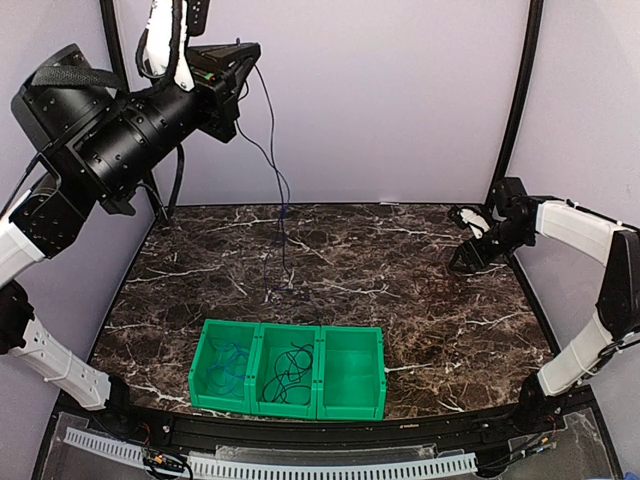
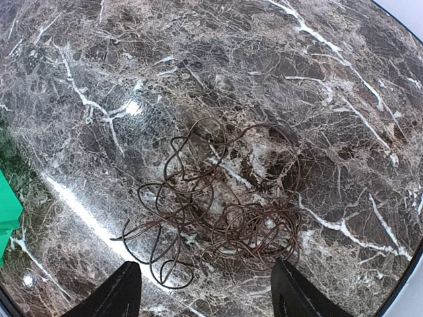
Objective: Untangle the cables
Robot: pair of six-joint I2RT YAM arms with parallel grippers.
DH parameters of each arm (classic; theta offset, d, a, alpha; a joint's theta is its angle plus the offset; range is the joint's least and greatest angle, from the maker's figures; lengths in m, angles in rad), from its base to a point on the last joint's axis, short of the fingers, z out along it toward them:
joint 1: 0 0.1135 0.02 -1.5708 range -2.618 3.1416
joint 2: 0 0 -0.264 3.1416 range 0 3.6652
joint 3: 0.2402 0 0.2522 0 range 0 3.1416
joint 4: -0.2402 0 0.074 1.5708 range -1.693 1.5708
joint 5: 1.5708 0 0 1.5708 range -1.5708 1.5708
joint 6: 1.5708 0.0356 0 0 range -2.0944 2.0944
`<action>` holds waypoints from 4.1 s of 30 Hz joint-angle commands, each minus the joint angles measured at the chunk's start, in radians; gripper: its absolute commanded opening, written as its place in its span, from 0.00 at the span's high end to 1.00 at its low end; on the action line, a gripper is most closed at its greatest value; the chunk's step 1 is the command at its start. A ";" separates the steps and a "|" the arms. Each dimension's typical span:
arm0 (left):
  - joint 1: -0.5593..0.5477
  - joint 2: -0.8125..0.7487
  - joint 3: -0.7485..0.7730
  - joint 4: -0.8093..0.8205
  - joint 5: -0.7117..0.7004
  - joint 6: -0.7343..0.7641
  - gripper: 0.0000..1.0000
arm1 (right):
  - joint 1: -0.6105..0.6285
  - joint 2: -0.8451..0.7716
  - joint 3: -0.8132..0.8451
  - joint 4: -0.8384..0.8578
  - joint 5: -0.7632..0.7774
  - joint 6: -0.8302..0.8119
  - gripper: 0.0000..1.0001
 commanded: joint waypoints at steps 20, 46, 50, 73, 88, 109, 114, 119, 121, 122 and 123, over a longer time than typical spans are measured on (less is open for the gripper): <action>-0.021 0.063 0.157 0.095 0.040 0.166 1.00 | 0.006 0.006 -0.003 0.019 -0.013 0.005 0.31; -0.116 -0.024 -0.017 0.005 0.009 -0.007 1.00 | 0.006 0.019 -0.010 0.013 -0.017 0.004 0.31; -0.117 -0.043 -0.048 0.008 -0.005 -0.027 1.00 | 0.005 0.020 -0.009 0.012 -0.020 0.004 0.31; -0.121 -0.103 -0.255 0.003 -0.034 -0.200 1.00 | 0.008 0.027 -0.017 0.008 -0.034 0.004 0.31; -0.122 -0.168 -0.373 -0.186 -0.127 -0.407 1.00 | 0.009 0.030 -0.014 0.002 -0.047 0.004 0.31; -0.121 -0.267 -0.792 -0.207 0.012 -0.826 1.00 | 0.491 0.168 0.248 -0.114 -0.244 -0.179 0.30; -0.118 -0.273 -0.938 -0.132 -0.018 -0.937 1.00 | 0.542 0.215 0.268 -0.123 -0.261 -0.179 0.31; -0.116 -0.264 -1.006 -0.174 0.011 -1.048 1.00 | 0.556 0.196 0.242 -0.115 -0.251 -0.179 0.31; -0.113 -0.259 -1.031 -0.170 0.042 -1.073 1.00 | 0.556 0.188 0.233 -0.111 -0.245 -0.177 0.31; -0.109 -0.257 -1.044 -0.163 0.068 -1.076 1.00 | 0.556 0.185 0.229 -0.109 -0.245 -0.176 0.31; -0.107 -0.246 -1.049 -0.144 0.080 -1.078 1.00 | 0.556 0.183 0.226 -0.107 -0.244 -0.174 0.31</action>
